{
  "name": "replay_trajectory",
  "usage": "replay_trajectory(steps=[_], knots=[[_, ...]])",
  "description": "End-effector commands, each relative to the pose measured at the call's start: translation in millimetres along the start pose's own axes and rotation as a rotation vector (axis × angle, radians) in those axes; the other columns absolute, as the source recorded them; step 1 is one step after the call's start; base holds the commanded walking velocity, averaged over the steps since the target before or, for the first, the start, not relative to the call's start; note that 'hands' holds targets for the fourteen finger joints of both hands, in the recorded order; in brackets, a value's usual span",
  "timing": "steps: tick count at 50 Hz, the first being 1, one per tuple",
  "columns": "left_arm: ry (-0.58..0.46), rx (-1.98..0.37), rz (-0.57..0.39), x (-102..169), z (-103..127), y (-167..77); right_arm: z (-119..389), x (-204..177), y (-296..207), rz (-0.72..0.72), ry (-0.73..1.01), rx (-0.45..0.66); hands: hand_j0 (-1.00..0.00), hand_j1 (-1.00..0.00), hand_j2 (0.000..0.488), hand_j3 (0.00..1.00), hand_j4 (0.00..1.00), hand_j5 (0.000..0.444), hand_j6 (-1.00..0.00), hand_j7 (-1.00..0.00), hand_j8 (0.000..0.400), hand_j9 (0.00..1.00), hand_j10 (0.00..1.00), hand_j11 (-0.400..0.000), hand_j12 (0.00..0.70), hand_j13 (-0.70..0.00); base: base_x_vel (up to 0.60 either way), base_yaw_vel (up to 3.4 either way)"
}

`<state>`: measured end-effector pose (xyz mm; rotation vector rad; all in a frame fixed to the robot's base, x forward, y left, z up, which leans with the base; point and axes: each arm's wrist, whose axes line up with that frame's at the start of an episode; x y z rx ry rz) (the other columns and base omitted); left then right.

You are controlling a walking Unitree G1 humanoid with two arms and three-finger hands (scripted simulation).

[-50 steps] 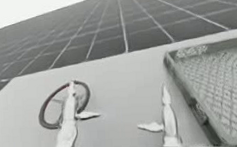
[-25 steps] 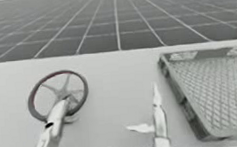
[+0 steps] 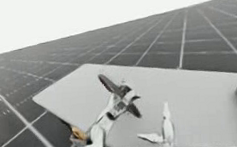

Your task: Pick up and drop off the object

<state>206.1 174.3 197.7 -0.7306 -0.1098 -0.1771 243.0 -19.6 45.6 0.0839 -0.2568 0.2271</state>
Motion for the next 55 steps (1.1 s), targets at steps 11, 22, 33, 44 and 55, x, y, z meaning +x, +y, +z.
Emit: replay_trajectory(steps=[11,22,33,44,55], knots=[[0.158,-0.208,-0.13,-4,-21,-19,3,39,67,-0.037,-0.185,-0.006,-1.0,-1.0,0.0,0.0,0.65,0.323,-1.0,-1.0,0.4,0.0,0.65,-0.259,0.7,-0.453,0.0,0.0],[0.194,-0.13,-0.052,-8,-31,-1,-25,30,41,-0.296,0.202,0.364,-1.0,-1.0,0.0,1.0,1.0,0.0,-1.0,-1.0,0.4,1.0,1.0,-0.4,0.7,-0.7,0.0,0.0],[0.448,0.01,0.108,25,-67,37,-2,30,-40,-0.693,0.167,0.396,0.0,0.0,0.0,1.0,1.0,0.0,0.0,0.0,0.0,1.0,1.0,-0.4,0.0,-0.7,0.0,0.0],[0.47,-0.002,0.152,4,-77,48,-84,49,-71,-0.315,-0.336,0.111,0.0,0.0,0.0,1.0,1.0,0.0,0.0,0.0,0.0,1.0,1.0,-0.4,0.0,-0.7,0.0,0.0],[0.573,-0.061,0.09,-20,-100,38,-54,29,-65,-0.404,-0.744,0.086,0.0,0.0,0.0,1.0,1.0,0.0,0.0,0.0,0.0,1.0,1.0,-0.4,0.0,-0.7,0.0,0.0]])
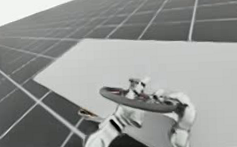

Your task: Pick up and drop off the object

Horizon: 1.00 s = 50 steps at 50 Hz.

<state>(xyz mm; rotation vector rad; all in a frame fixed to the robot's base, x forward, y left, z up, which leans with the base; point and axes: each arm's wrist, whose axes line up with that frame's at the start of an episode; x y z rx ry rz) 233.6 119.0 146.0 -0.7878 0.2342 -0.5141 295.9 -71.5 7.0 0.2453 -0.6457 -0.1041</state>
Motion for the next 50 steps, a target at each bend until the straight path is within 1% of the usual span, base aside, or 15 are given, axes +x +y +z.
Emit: replay_trajectory(steps=[1,2,3,4,5,6,7,8,9,10,11,32,42,50], knots=[[0.154,-0.022,0.277,-38,-40,35,-7,-1,-6,-0.045,-0.348,0.036,0.0,0.0,0.0,1.0,1.0,0.0,0.0,0.0,0.0,1.0,1.0,-0.4,0.0,-0.7,0.0,0.0],[0.152,-0.022,0.286,-45,-40,38,-1,1,-17,-0.052,-0.347,0.051,0.0,0.0,0.0,1.0,1.0,0.0,0.0,0.0,0.0,1.0,1.0,-0.4,0.0,-0.7,0.0,0.0],[0.159,-0.023,0.278,-39,-38,42,-4,2,-24,-0.023,-0.365,0.06,0.0,0.0,0.0,1.0,1.0,0.0,0.0,0.0,0.0,1.0,1.0,-0.4,0.0,-0.7,0.0,0.0],[0.163,-0.017,0.281,-42,-37,35,5,12,-23,-0.016,-0.358,0.109,0.0,0.0,0.0,1.0,1.0,0.0,0.0,0.0,0.0,1.0,1.0,-0.4,0.0,-0.7,0.0,0.0],[0.164,-0.026,0.274,-42,-42,40,17,19,-31,-0.015,-0.379,0.15,0.0,0.0,0.0,1.0,1.0,0.0,0.0,0.0,0.0,1.0,1.0,-0.4,0.0,-0.7,0.0,0.0],[0.16,-0.014,0.282,-41,-41,36,11,14,-46,0.004,-0.382,0.163,0.0,0.0,0.0,1.0,1.0,0.0,0.0,0.0,0.0,1.0,1.0,-0.4,0.0,-0.7,0.0,0.0],[0.163,-0.011,0.27,-44,-40,43,14,13,-44,0.05,-0.413,0.185,0.0,0.0,0.0,1.0,1.0,0.0,0.0,0.0,0.0,1.0,1.0,-0.4,0.0,-0.7,0.0,0.0],[0.159,-0.019,0.283,-46,-38,44,16,18,-54,0.07,-0.42,0.188,0.0,0.0,0.0,1.0,1.0,0.0,0.0,0.0,0.0,1.0,1.0,-0.4,0.0,-0.7,0.0,0.0],[0.163,-0.016,0.275,-51,-40,41,22,16,-42,0.101,-0.448,0.187,0.0,0.0,0.0,1.0,1.0,0.0,0.0,0.0,0.0,1.0,1.0,-0.4,0.0,-0.7,0.0,0.0],[0.156,-0.016,0.261,-49,-45,45,24,16,-52,0.144,-0.457,0.2,0.0,0.0,0.0,1.0,1.0,0.0,0.0,0.0,0.0,1.0,1.0,-0.4,0.0,-0.7,0.0,0.0],[0.152,-0.014,0.243,-53,-36,41,47,146,-7,-0.627,0.787,-0.028,0.0,0.0,0.0,1.0,1.0,0.0,0.0,0.0,0.0,1.0,1.0,-0.4,0.0,-0.7,0.09,5.89],[0.152,-0.014,0.243,-53,-36,41,47,146,-7,-0.627,0.787,-0.028,0.0,0.0,0.0,1.0,1.0,0.0,0.0,0.0,0.0,1.0,1.0,-0.4,0.0,-0.7,0.09,5.5],[0.152,-0.014,0.243,-53,-36,41,47,146,-7,-0.627,0.787,-0.028,0.0,0.0,0.0,1.0,1.0,0.0,0.0,0.0,0.0,1.0,1.0,-0.4,0.0,-0.7,0.11,4.47],[0.152,-0.014,0.243,-53,-36,41,47,146,-7,-0.627,0.787,-0.028,0.0,0.0,0.0,1.0,1.0,0.0,0.0,0.0,0.0,1.0,1.0,-0.4,0.0,-0.7,0.13,3.63]])
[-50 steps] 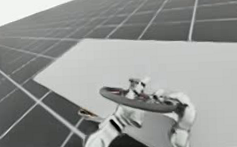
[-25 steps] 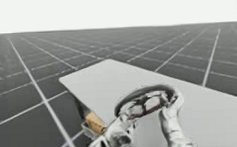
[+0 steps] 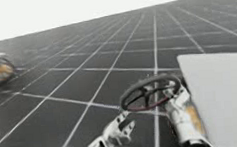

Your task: Pick up and drop off the object

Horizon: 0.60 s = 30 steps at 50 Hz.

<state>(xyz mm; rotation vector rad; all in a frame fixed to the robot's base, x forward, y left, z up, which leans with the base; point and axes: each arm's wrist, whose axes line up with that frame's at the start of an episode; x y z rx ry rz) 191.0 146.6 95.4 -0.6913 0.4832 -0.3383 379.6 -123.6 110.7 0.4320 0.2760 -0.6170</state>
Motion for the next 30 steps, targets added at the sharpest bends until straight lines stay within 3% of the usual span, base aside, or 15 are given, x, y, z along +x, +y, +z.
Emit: replay_trajectory(steps=[1,14,30], knots=[[-0.015,-0.026,-0.017,-1.6,-1.7,3.4,9.4,-8.8,15.1,0.039,-0.036,-0.001,0.0,0.0,0.0,1.0,1.0,0.0,0.0,0.0,0.0,1.0,1.0,-0.4,0.0,-0.7,0.15,3.13],[-0.015,-0.026,-0.017,-1.6,-1.7,3.4,9.4,-8.8,15.1,0.039,-0.036,-0.001,0.0,0.0,0.0,1.0,1.0,0.0,0.0,0.0,0.0,1.0,1.0,-0.4,0.0,-0.7,0.18,2.47],[-0.015,-0.026,-0.017,-1.6,-1.7,3.4,9.4,-8.8,15.1,0.039,-0.036,-0.001,0.0,0.0,0.0,1.0,1.0,0.0,0.0,0.0,0.0,1.0,1.0,-0.4,0.0,-0.7,0.27,1.38]])
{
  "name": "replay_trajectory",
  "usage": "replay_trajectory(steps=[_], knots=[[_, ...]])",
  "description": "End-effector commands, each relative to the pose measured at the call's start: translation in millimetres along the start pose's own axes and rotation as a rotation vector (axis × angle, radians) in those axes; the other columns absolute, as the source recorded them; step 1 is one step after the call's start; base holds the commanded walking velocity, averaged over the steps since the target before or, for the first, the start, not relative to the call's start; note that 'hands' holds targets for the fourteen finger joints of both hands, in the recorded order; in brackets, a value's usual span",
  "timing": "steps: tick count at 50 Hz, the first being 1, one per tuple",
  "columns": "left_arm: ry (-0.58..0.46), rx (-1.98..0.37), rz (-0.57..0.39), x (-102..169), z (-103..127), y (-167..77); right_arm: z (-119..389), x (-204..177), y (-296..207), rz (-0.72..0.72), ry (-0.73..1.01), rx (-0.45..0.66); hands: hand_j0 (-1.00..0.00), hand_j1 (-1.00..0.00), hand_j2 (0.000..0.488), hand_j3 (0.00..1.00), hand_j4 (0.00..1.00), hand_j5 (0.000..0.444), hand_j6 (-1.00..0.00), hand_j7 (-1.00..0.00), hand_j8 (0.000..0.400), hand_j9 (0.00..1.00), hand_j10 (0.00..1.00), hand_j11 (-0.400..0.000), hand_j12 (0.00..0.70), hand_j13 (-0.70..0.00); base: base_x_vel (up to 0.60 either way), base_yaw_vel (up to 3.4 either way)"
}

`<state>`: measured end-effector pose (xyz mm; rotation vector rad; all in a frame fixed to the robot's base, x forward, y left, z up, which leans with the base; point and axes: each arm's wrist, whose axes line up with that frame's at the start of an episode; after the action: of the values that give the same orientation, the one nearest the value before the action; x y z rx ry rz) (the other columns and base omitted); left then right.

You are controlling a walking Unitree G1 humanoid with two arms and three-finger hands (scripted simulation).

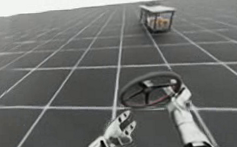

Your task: Pick up and drop off the object

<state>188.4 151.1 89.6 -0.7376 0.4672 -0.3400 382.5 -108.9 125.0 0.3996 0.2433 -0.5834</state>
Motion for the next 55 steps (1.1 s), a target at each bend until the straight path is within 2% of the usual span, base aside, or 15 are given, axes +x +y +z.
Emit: replay_trajectory(steps=[1,22,55], knots=[[0.004,0.014,0.001,0.9,1.0,-3.5,3.3,1.6,-1.9,0.002,-0.003,0.025,0.0,0.0,0.0,1.0,1.0,0.0,0.0,0.0,0.0,1.0,1.0,-0.4,0.0,-0.7,0.34,0.89],[0.004,0.014,0.001,0.9,1.0,-3.5,3.3,1.6,-1.9,0.002,-0.003,0.025,0.0,0.0,0.0,1.0,1.0,0.0,0.0,0.0,0.0,1.0,1.0,-0.4,0.0,-0.7,0.43,0.48],[0.004,0.014,0.001,0.9,1.0,-3.5,3.3,1.6,-1.9,0.002,-0.003,0.025,0.0,0.0,0.0,1.0,1.0,0.0,0.0,0.0,0.0,1.0,1.0,-0.4,0.0,-0.7,0.57,-0.01]])
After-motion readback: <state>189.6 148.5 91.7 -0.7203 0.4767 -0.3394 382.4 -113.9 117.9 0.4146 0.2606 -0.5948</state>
